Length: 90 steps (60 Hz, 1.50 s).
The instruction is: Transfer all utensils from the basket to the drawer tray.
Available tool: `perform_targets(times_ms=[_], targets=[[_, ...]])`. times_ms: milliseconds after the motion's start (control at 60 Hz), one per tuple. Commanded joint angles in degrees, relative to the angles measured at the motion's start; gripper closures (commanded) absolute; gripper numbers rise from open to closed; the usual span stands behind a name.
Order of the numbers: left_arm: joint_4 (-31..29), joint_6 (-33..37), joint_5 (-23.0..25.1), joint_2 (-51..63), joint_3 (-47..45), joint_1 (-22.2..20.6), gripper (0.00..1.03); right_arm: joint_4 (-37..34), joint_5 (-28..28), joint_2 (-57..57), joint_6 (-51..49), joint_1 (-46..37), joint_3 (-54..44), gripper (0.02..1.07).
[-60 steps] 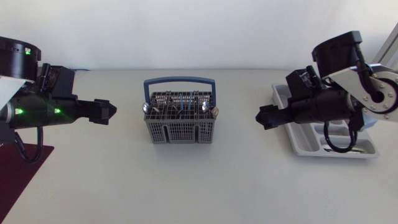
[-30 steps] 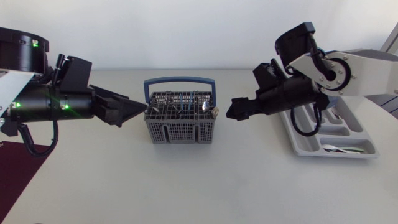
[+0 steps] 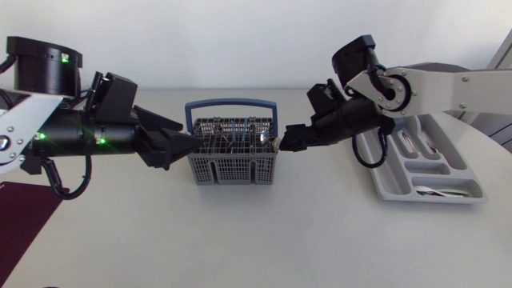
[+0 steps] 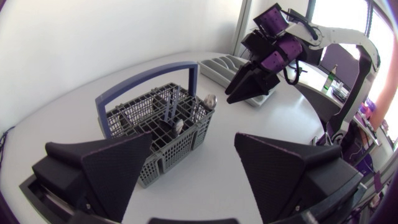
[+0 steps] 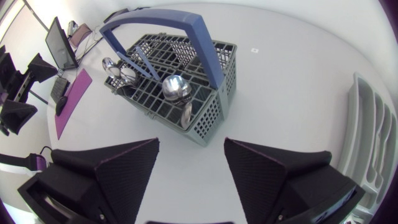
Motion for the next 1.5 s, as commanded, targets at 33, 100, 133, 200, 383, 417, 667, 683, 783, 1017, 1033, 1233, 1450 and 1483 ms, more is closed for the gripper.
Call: perform_targets(times_ms=[33,100,133,200,383,417,667,683,783,1017,1033,1233,1450,1483], targets=[[0.9,1.4,-0.5,1.4,-1.0,-0.1,0.12,0.6,-0.7,3.2,1.1,0.6,2.7,0.44],[1.2,1.8,-0.9,1.4,-1.4,-0.2,0.12,0.6,-0.7,4.2,0.9,1.1,3.5,0.51],[1.5,1.8,-1.2,1.4,-1.6,-0.4,0.12,1.8,-0.9,4.4,1.0,1.1,3.4,0.57],[1.7,2.2,-1.5,1.4,-2.0,-0.7,0.12,3.4,-1.9,5.2,1.4,1.2,3.7,0.68],[1.7,2.4,-2.2,1.5,-2.1,-1.3,0.12,4.1,-2.2,7.1,2.0,2.4,4.4,0.81],[1.7,2.5,-2.2,1.5,-2.1,-1.3,0.12,4.1,-2.2,7.4,2.1,2.4,4.5,0.83],[2.3,2.9,-3.3,1.5,-2.7,-2.3,0.12,5.4,-2.0,9.0,3.0,2.3,5.0,0.92],[2.3,2.9,-3.4,1.5,-2.7,-2.3,0.12,5.4,-1.9,9.1,3.1,2.2,5.1,0.92],[2.5,2.9,-3.4,1.3,-2.8,-2.4,0.12,6.1,-1.7,9.5,3.5,2.2,5.0,0.97],[2.5,3.3,-3.8,1.1,-3.3,-2.4,0.12,8.3,-3.3,6.5,3.4,1.9,3.2,1.01],[2.5,3.4,-3.8,1.1,-3.3,-2.4,0.12,8.3,-3.3,6.1,3.4,1.9,3.1,1.01],[2.6,3.6,-4.2,0.9,-3.7,-2.8,0.12,8.2,-5.4,3.5,3.9,1.4,2.1,1.01],[2.4,3.6,-4.2,0.7,-3.7,-2.8,0.12,5.9,-11.1,-1.2,4.9,-0.5,2.2,1.01],[2.4,3.6,-4.3,0.7,-3.7,-2.8,0.12,5.4,-12.9,-2.2,5.7,-1.3,2.4,1.01]])
